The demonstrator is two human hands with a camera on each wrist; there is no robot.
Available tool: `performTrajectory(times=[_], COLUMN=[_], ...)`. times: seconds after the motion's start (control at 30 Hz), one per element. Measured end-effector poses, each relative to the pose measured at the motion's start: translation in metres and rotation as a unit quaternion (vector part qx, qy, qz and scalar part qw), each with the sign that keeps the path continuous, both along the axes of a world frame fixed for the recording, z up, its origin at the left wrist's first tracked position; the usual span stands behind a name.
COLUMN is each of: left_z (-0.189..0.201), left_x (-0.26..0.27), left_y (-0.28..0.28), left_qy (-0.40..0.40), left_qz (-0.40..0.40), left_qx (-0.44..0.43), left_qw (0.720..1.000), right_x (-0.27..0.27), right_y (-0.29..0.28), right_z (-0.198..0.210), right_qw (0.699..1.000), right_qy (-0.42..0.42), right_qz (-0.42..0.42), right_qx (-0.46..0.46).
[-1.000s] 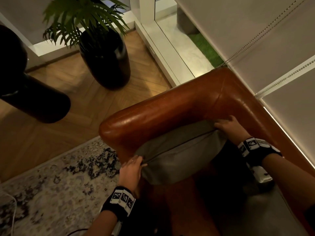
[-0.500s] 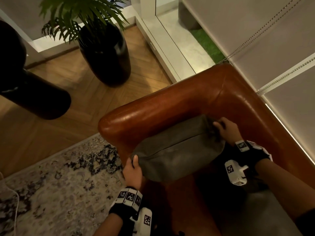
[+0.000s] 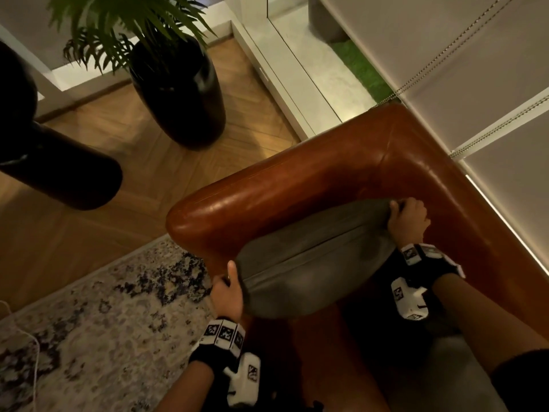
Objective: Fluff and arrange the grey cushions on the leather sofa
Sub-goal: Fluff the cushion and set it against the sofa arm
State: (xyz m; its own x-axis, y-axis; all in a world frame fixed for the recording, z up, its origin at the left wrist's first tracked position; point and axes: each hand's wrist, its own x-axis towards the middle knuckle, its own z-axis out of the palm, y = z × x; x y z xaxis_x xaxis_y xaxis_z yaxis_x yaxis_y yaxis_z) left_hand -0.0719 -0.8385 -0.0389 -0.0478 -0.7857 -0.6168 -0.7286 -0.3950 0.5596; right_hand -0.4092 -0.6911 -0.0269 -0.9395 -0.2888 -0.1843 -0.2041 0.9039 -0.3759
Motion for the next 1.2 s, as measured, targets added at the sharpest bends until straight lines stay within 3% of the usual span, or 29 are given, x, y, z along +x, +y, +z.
performTrajectory(times=[0.07, 0.13, 0.2, 0.27, 0.33, 0.4, 0.47, 0.6, 0.7, 0.77, 0.9, 1.03, 1.1, 1.2], left_z=[-0.001, -0.004, -0.007, -0.008, -0.008, -0.012, -0.015, -0.016, -0.016, -0.016, -0.012, -0.006, -0.005, -0.005], left_x=[-0.011, -0.017, -0.019, -0.019, -0.019, -0.019, -0.018, -0.019, -0.023, -0.026, -0.02, -0.009, 0.0, 0.012], left_y=[0.003, 0.006, 0.007, 0.005, 0.001, -0.003, -0.004, 0.0, 0.004, 0.004, 0.004, 0.011, 0.013, 0.015], left_qy=[-0.025, -0.048, -0.056, -0.065, -0.073, -0.08, -0.085, -0.057, -0.03, -0.013, 0.025, 0.053, 0.045, 0.023], left_qz=[0.026, 0.034, 0.037, 0.032, 0.028, 0.012, -0.007, -0.018, -0.005, 0.007, 0.008, -0.016, -0.041, -0.095], left_qx=[-0.017, -0.041, -0.062, -0.074, -0.072, -0.06, -0.05, -0.062, -0.064, -0.082, -0.117, -0.111, -0.093, -0.093], left_qw=[0.999, 0.997, 0.996, 0.995, 0.994, 0.995, 0.995, 0.996, 0.997, 0.997, 0.993, 0.992, 0.994, 0.991], right_x=[0.034, 0.087, 0.147, 0.189, 0.193, 0.167, 0.13, 0.057, 0.027, 0.018, 0.003, -0.006, -0.009, -0.011], right_y=[-0.017, -0.041, -0.06, -0.066, -0.061, -0.053, -0.041, -0.001, 0.014, 0.017, 0.021, 0.025, 0.025, 0.025], right_z=[-0.004, -0.006, -0.015, -0.027, -0.041, -0.05, -0.054, -0.052, -0.048, -0.05, -0.034, -0.012, -0.012, -0.011], right_qw=[0.989, 0.956, 0.895, 0.833, 0.794, 0.782, 0.805, 0.907, 0.918, 0.932, 0.991, 0.999, 0.997, 0.998], right_qy=[0.103, 0.109, 0.067, 0.02, 0.017, 0.047, 0.05, 0.02, 0.002, 0.034, 0.015, -0.018, -0.057, -0.045], right_qz=[0.103, 0.265, 0.432, 0.552, 0.607, 0.62, 0.583, 0.399, 0.364, 0.32, 0.102, -0.017, -0.031, -0.03], right_qx=[0.011, -0.068, -0.093, -0.035, 0.011, 0.052, 0.096, 0.132, 0.156, 0.165, 0.089, 0.041, 0.041, -0.028])
